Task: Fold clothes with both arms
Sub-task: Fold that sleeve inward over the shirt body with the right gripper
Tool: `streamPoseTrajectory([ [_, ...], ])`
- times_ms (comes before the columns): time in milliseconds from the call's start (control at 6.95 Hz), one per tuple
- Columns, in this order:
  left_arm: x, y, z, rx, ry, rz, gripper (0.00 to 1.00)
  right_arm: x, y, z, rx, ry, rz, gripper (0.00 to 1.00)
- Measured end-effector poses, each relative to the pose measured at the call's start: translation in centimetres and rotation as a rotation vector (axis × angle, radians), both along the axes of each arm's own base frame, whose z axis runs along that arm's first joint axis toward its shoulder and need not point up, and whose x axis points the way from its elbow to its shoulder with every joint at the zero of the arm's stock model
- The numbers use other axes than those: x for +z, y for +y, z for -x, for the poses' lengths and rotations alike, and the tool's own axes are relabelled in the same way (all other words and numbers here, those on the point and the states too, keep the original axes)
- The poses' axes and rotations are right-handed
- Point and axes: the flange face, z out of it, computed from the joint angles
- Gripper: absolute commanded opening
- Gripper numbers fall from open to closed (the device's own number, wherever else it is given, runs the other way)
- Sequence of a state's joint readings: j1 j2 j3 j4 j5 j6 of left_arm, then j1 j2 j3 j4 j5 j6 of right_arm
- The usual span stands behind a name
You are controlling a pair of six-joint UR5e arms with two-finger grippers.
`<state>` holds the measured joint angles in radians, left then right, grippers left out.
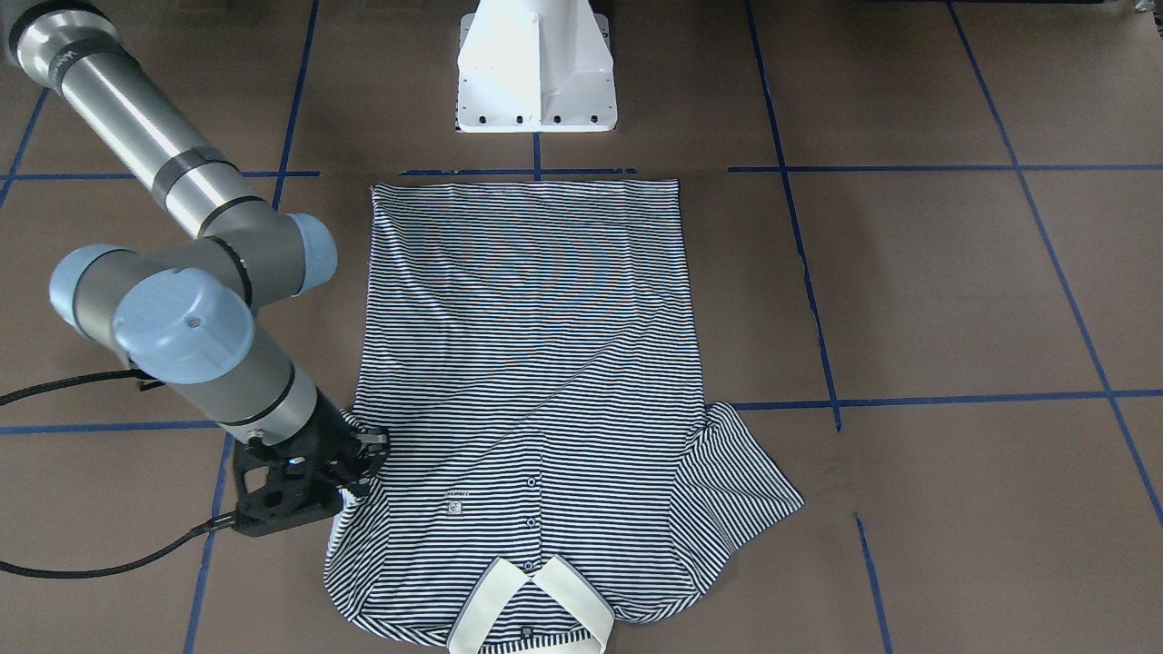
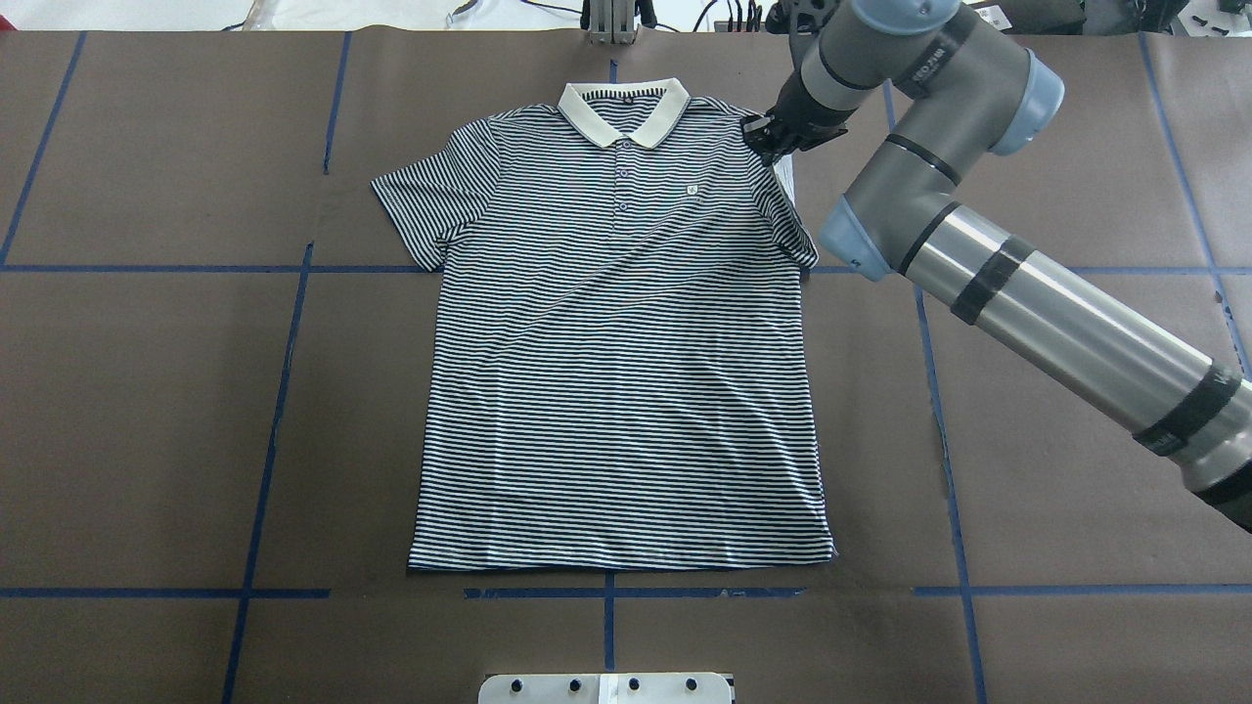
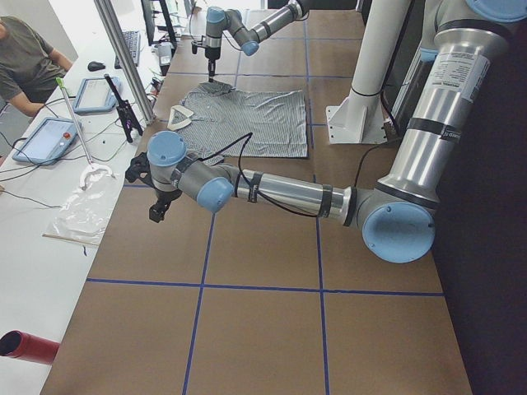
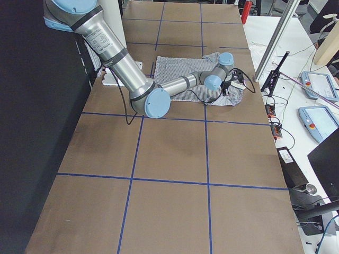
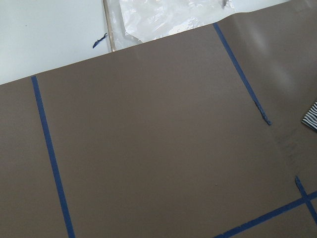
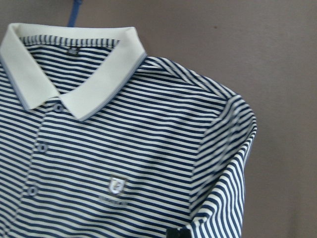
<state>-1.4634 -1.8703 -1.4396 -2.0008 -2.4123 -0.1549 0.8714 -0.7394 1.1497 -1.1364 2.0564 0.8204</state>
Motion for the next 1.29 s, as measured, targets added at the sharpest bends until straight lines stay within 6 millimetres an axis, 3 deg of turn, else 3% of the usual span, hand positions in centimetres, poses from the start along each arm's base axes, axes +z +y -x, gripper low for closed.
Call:
streamPoseTrajectory([
  [144, 0.2, -0.1, 0.0, 0.000, 0.000, 0.003, 1.00, -3.0, 0.3, 3.1, 0.009, 0.017, -0.018, 0.00],
  [288, 0.3, -0.2, 0.0, 0.001, 0.000, 0.004, 1.00, -5.1, 0.1, 6.0, 0.021, 0.042, -0.034, 0.62],
  [432, 0.1, -0.3, 0.0, -0.001, 0.001, 0.004, 1.00, -5.9, -0.1, 7.5, 0.028, 0.060, -0.040, 1.00],
  [719, -0.4, -0.6, -0.3, -0.015, 0.012, 0.016, 1.00, -5.7, -0.6, 7.8, 0.048, 0.072, -0.052, 1.00],
  [863, -1.5, -1.1, -1.7, -0.019, 0.025, 0.029, 1.00, -5.6, -1.2, 7.1, 0.059, 0.069, -0.052, 1.00],
  [1007, -3.8, -2.1, -5.3, -0.026, 0.042, 0.056, 1.00, -5.7, -2.0, 5.6, 0.059, 0.054, -0.037, 1.00],
  [1295, -9.7, -3.1, -16.5, -0.148, 0.086, 0.161, 1.00, -5.2, -2.5, 0.0, 0.023, 0.011, 0.064, 1.00],
])
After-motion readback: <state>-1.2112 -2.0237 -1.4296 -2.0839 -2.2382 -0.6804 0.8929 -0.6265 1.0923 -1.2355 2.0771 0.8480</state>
